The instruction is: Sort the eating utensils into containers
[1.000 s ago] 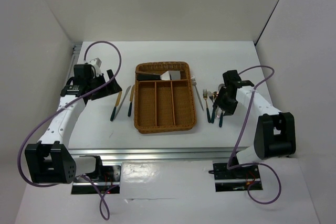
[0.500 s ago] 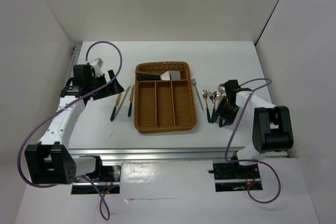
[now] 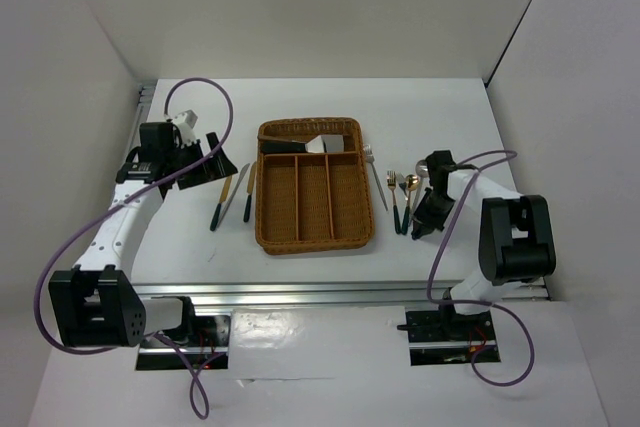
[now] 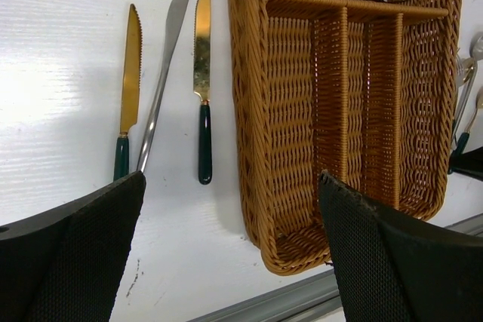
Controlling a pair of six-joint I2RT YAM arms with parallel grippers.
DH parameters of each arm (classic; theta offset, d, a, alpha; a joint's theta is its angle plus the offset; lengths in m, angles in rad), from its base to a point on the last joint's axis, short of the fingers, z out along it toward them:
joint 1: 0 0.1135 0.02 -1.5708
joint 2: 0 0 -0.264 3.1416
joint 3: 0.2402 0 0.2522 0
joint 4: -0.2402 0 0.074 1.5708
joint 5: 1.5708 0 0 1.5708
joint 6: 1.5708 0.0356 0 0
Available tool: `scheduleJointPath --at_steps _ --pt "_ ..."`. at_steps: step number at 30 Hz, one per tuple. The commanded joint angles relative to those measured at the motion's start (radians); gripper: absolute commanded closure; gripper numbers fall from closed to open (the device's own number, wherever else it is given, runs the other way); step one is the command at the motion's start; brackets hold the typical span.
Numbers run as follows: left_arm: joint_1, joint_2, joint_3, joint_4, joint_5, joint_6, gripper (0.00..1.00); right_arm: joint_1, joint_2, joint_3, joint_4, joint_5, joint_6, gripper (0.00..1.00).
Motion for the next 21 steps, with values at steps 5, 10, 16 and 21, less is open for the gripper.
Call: scheduleJointPath --at_steps 5,10,16,21 --pt "0.007 0.002 0.001 0.03 0.054 0.049 0.0 0.002 -0.055 0.139 -0.137 0.063 0.015 1.0" --pt "0.019 0.013 0.011 0.021 0.045 0.05 0.0 0.077 -0.135 0.388 -0.284 0.092 -0.017 1.0" --pt "0.059 0.072 0.011 0.021 0.109 0.03 0.0 0.235 -0.101 0.657 -0.295 0.003 -0.123 1.0" --pt "0.077 0.082 0.011 0.012 0.099 0.03 0.0 0.391 -0.012 0.682 -0.22 -0.08 -0.179 1.0"
